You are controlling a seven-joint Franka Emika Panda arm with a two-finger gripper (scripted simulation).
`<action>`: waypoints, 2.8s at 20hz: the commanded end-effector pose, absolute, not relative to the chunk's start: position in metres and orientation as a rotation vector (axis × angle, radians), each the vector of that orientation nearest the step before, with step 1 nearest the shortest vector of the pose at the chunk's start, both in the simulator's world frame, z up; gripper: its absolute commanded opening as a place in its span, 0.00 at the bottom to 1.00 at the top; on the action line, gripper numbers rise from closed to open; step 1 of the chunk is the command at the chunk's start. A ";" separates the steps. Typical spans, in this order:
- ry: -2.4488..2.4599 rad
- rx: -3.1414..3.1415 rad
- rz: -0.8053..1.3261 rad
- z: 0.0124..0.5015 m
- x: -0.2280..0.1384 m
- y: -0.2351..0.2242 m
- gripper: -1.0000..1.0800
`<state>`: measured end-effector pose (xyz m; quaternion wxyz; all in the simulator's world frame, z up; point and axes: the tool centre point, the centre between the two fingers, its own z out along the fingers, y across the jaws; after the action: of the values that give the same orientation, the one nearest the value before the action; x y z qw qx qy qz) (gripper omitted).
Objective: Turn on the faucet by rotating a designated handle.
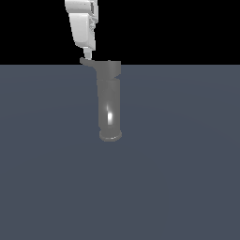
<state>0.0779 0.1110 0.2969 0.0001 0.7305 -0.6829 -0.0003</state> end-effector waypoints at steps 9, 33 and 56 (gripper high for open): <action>-2.145 2.295 -0.001 0.297 0.055 0.116 0.00; -2.145 2.299 0.005 0.297 0.002 0.115 0.00; -2.125 2.316 -0.001 0.297 -0.046 0.075 0.00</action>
<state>-0.0469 0.1036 0.2967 -0.0024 0.7495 -0.6620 -0.0008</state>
